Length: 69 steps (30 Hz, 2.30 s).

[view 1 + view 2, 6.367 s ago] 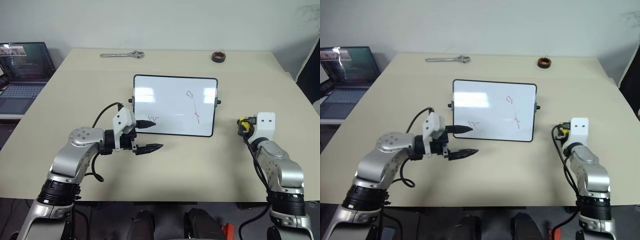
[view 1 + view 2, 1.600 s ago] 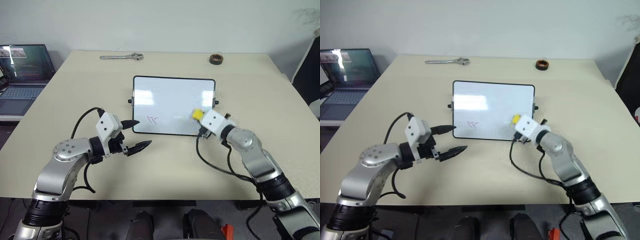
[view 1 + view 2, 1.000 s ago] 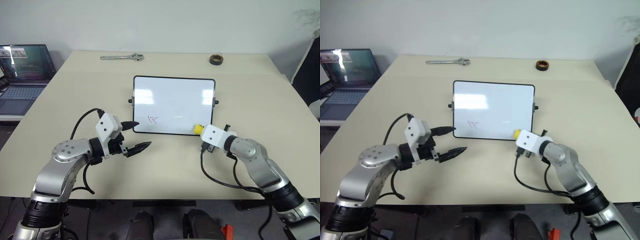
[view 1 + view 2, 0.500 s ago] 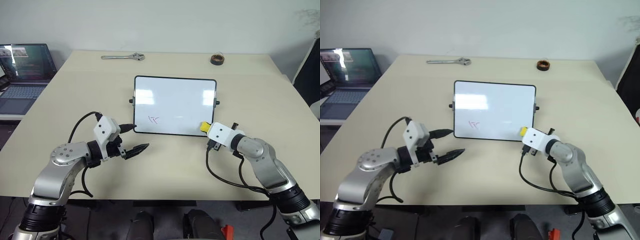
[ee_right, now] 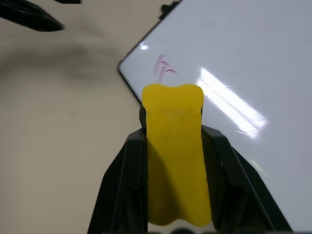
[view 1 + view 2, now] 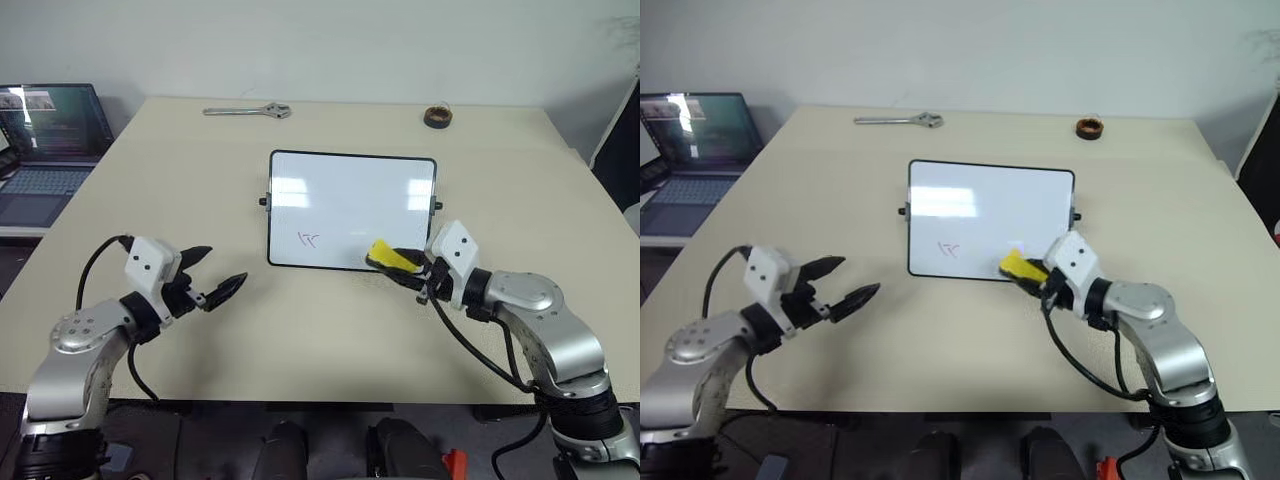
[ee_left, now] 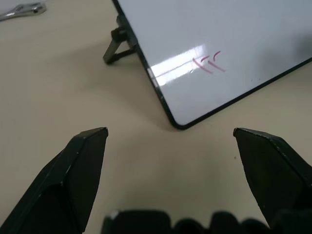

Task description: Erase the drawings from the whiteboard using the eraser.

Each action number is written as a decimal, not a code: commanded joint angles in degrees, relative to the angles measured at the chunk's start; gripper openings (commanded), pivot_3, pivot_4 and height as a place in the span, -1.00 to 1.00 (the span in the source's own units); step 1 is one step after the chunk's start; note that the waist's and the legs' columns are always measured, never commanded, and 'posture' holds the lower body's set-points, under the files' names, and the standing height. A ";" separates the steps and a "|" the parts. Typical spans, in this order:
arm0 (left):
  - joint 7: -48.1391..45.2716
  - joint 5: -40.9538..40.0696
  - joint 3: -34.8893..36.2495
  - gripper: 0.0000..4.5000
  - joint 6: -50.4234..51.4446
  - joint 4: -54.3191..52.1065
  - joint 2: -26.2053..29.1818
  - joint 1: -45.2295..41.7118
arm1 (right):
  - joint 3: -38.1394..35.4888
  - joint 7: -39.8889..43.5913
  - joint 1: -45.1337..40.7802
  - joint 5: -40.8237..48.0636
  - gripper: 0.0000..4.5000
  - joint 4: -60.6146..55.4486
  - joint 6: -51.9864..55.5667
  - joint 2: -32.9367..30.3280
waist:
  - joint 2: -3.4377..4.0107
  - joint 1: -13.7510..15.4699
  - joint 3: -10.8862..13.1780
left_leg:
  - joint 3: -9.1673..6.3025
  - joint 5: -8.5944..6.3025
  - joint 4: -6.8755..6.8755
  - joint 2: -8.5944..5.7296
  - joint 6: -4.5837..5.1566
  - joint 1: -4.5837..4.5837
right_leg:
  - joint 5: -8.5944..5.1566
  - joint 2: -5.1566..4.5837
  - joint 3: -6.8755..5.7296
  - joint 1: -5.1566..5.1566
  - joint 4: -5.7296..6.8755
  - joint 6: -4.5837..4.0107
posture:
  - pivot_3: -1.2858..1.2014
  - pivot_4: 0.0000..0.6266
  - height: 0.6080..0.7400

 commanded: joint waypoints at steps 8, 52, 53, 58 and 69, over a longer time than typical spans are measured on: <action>2.34 -1.57 5.05 1.00 1.25 -5.54 0.74 2.23 | 5.01 -0.03 -2.46 0.00 -0.50 3.14 -4.78 -0.15 | 0.00 0.05 0.00 | 0.00 0.00 0.01 -0.02 0.00 -0.02 | -0.01 -0.01 -0.01 0.01 0.00 0.01 | 0.03 -0.52 1.00; -0.33 -1.18 -0.52 1.00 2.68 -4.91 1.80 -2.00 | 21.33 -19.22 -38.52 -33.84 -0.50 72.66 -46.15 18.97 | -0.03 -0.31 -0.01 | 0.01 0.02 0.02 -0.01 -0.01 0.29 | 0.02 0.00 0.01 0.12 0.26 -0.04 | 0.03 -0.52 1.00; -0.37 -1.13 -0.70 1.00 2.58 -4.83 1.73 -2.08 | 20.14 -21.07 -39.35 -33.25 -0.50 73.20 -45.62 19.47 | -0.03 -0.31 -0.01 | 0.02 0.02 0.02 -0.01 -0.01 0.29 | 0.02 0.00 0.02 0.11 0.29 -0.04 | 0.03 -0.52 1.00; -0.47 -1.23 -1.02 1.00 2.36 -4.63 1.51 -2.11 | 22.84 -14.92 -37.18 -34.07 -0.50 72.63 -45.49 18.29 | -0.03 0.18 -0.02 | -0.02 0.03 0.05 -0.02 -0.01 0.30 | 0.02 0.00 -0.01 0.09 0.42 -0.05 | 0.03 -0.52 1.00; -0.61 -1.24 -1.60 1.00 2.12 -4.03 1.23 -2.68 | 19.72 -23.26 -37.24 -36.35 -0.50 73.25 -46.73 15.63 | -0.03 0.17 -0.02 | 0.00 0.03 0.04 -0.02 -0.01 0.36 | 0.02 -0.02 0.01 0.12 0.42 -0.05 | 0.03 -0.52 1.00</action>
